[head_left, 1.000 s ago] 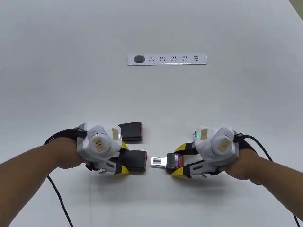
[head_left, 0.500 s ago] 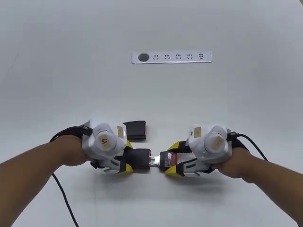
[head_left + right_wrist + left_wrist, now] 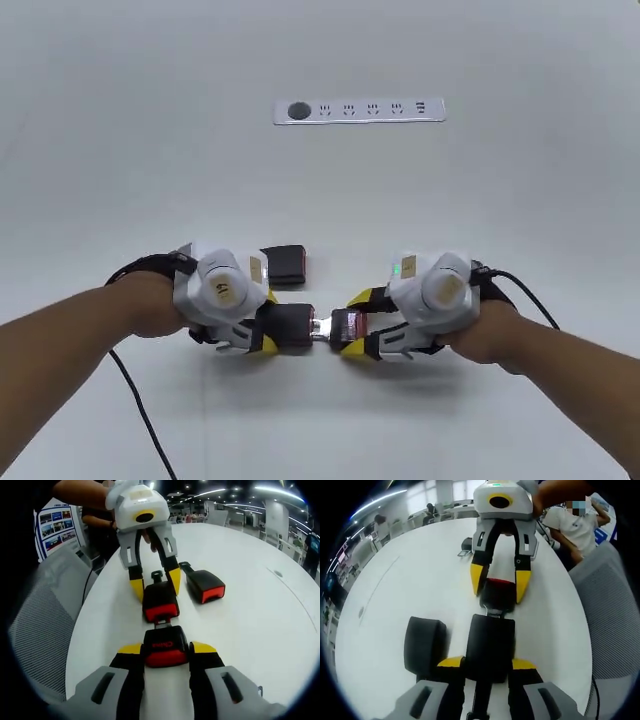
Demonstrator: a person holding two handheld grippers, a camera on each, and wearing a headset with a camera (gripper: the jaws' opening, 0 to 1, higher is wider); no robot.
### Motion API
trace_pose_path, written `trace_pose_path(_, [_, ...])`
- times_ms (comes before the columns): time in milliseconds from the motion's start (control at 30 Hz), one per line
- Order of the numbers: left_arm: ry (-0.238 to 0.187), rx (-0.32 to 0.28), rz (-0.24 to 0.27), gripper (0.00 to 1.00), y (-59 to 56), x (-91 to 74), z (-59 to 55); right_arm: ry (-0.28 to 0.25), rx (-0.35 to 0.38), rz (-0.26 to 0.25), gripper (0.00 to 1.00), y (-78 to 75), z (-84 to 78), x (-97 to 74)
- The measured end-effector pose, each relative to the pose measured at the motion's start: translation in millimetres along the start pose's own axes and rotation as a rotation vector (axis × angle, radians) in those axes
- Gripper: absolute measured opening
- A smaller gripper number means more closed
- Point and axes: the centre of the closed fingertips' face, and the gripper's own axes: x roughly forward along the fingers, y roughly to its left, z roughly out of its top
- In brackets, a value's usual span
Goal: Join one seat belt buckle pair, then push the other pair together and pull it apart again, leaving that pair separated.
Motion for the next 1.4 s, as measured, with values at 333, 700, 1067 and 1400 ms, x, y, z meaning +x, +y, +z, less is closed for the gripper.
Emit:
trace_pose_path(333, [0.015, 0.019, -0.008, 0.33, 0.6, 1.7, -2.2, 0.001, 0.001, 0.003, 0.33, 3.3, 7.9, 4.9])
trace_pose_path(700, [0.023, 0.044, -0.028, 0.33, -2.1, 0.2, -3.2, 0.007, -0.009, 0.012, 0.33, 4.0, 16.7, 14.9])
trace_pose_path(1067, [0.031, 0.085, -0.046, 0.33, -0.4, 1.4, -5.0, 0.008, -0.048, 0.007, 0.33, 5.8, 17.6, 14.8])
trace_pose_path(1400, [-0.004, 0.112, -0.066, 0.33, 0.3, 0.4, -5.5, -0.009, -0.059, 0.014, 0.33, 9.1, 14.4, 15.1])
